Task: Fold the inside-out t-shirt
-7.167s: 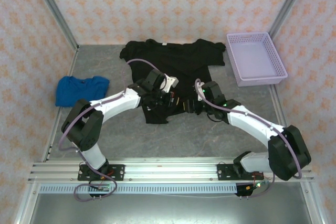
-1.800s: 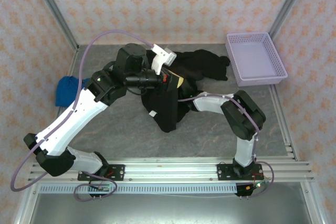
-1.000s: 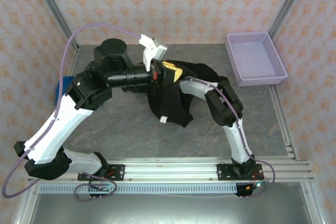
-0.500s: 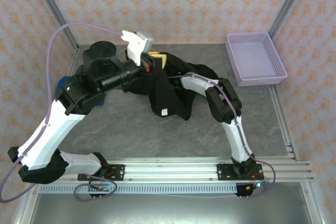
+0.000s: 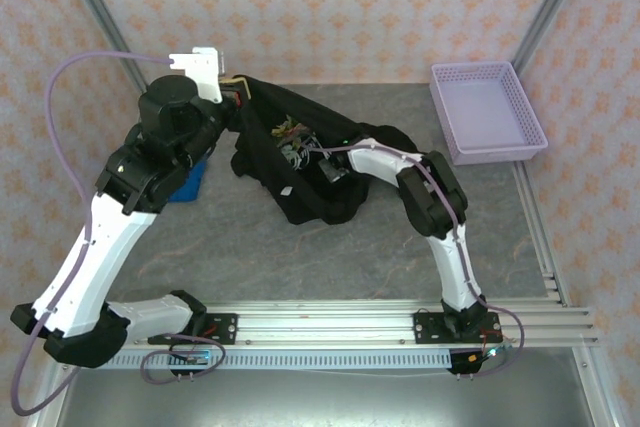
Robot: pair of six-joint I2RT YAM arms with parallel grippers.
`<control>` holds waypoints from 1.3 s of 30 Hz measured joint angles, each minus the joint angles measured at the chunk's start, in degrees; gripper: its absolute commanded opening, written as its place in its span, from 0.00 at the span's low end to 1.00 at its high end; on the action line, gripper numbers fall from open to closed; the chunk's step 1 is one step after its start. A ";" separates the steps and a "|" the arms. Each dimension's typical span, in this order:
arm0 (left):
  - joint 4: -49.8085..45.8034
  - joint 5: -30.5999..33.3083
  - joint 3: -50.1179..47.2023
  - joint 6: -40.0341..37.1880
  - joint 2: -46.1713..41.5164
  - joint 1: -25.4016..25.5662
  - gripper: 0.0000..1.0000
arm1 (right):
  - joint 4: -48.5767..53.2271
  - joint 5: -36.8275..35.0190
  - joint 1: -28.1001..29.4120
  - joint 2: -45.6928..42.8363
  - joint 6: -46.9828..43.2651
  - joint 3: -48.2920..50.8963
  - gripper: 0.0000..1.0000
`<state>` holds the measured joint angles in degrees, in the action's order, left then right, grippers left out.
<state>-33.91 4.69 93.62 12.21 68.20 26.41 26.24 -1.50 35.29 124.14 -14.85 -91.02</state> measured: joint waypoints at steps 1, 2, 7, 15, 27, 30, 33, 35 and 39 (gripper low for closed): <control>0.07 0.57 -0.39 0.42 0.85 -2.08 0.00 | 0.00 0.74 0.02 -1.70 0.00 1.90 0.00; 0.09 0.83 -0.68 0.87 1.68 -3.72 0.00 | -0.09 1.60 0.02 -3.50 -0.02 3.72 0.00; 1.09 2.56 -3.41 2.38 8.02 -10.49 0.00 | -1.92 6.10 0.02 -15.15 0.07 11.50 0.00; 2.49 -0.02 -6.03 3.43 17.57 -11.41 0.00 | -9.77 15.98 0.02 -25.90 1.73 14.36 0.00; 4.83 -5.66 -3.61 6.40 23.39 -12.68 0.00 | -17.68 28.41 0.02 -25.73 7.74 14.64 0.00; 4.98 -7.34 -3.39 7.98 24.13 -16.24 0.00 | -16.02 25.64 0.02 -25.86 6.05 16.70 0.00; 4.96 -8.46 -2.58 9.27 25.05 -19.98 0.00 | -12.17 21.05 0.46 -25.70 3.96 18.36 0.00; 4.98 -9.29 -1.70 9.88 25.73 -21.20 0.00 | -10.40 18.34 1.14 -24.98 2.71 18.38 0.00; 4.76 -13.09 1.07 10.73 26.97 -20.02 0.00 | -7.28 14.60 3.89 -21.40 0.13 16.65 0.00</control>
<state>-29.15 -8.40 94.70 22.94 95.18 6.39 18.96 13.10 39.18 102.74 -14.72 -74.37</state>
